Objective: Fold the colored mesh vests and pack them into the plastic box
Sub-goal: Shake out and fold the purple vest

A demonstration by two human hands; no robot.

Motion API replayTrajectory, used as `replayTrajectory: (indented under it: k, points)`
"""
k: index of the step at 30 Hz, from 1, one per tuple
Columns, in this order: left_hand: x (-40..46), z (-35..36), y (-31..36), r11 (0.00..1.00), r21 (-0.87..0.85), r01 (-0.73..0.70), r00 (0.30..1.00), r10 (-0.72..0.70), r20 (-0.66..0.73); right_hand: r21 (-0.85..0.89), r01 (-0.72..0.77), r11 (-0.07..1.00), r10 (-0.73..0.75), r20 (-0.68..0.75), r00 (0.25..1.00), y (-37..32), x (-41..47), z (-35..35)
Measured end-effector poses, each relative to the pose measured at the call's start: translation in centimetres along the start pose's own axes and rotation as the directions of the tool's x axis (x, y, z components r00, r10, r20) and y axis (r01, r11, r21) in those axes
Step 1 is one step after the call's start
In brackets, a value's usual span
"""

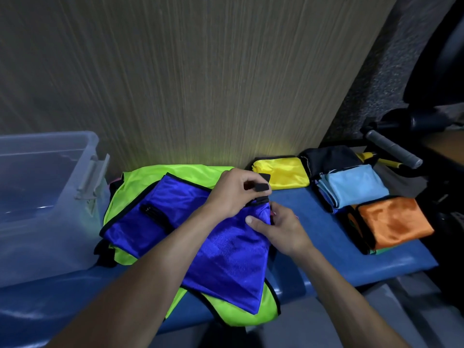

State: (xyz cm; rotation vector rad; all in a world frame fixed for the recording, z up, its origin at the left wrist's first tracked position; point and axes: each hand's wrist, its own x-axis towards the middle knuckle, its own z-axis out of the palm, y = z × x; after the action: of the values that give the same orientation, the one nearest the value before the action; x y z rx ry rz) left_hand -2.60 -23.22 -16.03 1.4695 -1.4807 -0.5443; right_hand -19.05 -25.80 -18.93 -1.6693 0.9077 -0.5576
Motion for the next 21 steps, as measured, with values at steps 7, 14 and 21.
replayTrajectory:
  k: [7, 14, 21]
  points:
    - [0.9, 0.4, -0.7, 0.998, -0.035, -0.059, 0.997, 0.061, 0.05, 0.187, -0.045, 0.981, 0.038, 0.04, 0.998, -1.0, 0.7, -1.8]
    - [-1.6, -0.9, -1.0, 0.906, 0.413, -0.093, 0.983, 0.148, -0.105, 0.09, -0.119, 0.989, 0.131, -0.137, 0.982, 0.1, 1.8, -0.6]
    - [-7.1, -3.7, -4.5, 0.511, 0.859, -0.01, 0.99, -0.118, 0.082, -0.165, -0.215, 0.963, 0.171, -0.243, 0.955, -0.2, 2.5, -0.4]
